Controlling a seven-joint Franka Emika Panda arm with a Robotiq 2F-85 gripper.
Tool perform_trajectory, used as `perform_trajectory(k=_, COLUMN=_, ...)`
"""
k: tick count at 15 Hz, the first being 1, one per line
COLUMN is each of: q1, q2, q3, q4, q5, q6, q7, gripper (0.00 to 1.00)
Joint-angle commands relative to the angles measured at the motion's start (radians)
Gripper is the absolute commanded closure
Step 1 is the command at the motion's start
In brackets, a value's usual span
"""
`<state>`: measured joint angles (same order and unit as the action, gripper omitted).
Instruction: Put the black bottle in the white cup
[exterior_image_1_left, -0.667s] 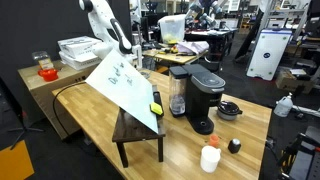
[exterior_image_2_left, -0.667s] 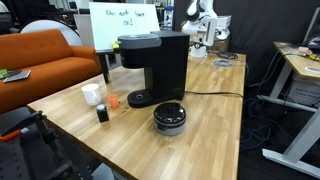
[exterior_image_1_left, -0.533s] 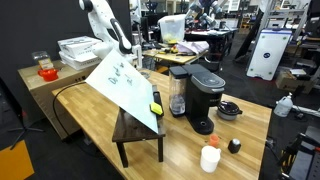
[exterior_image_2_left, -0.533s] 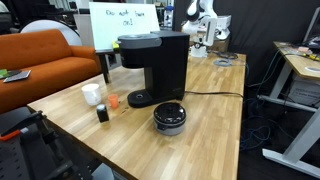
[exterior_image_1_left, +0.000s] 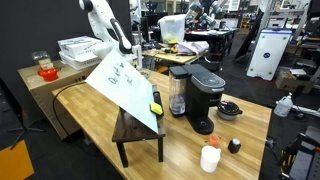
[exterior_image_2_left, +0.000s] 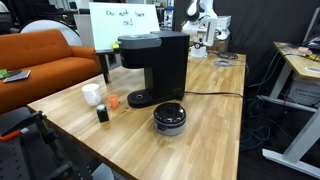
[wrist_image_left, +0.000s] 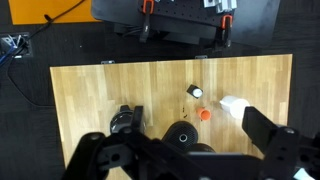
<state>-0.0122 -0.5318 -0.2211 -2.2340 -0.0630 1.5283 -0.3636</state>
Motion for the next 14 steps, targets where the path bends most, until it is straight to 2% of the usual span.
perform_trajectory(k=1, q1=-0.012, q2=0.002, q3=0.009, q4=-0.002, q5=-0.008, q6=0.003, q7=-0.03, gripper=0.0)
perform_trajectory(k=7, q1=0.027, q2=0.064, q3=-0.003, q4=-0.049, q5=0.072, q6=0.043, q7=-0.164, gripper=0.0)
perform_trajectory(k=10, q1=0.037, q2=0.115, q3=0.039, q4=-0.11, q5=0.014, q6=0.144, q7=-0.176, gripper=0.0)
perform_trajectory(k=11, q1=0.028, q2=0.105, q3=0.034, q4=-0.091, q5=0.046, q6=0.098, q7=-0.151, gripper=0.0)
perform_trajectory(k=14, q1=0.032, q2=0.134, q3=0.049, q4=-0.107, q5=0.03, q6=0.134, q7=-0.155, gripper=0.0)
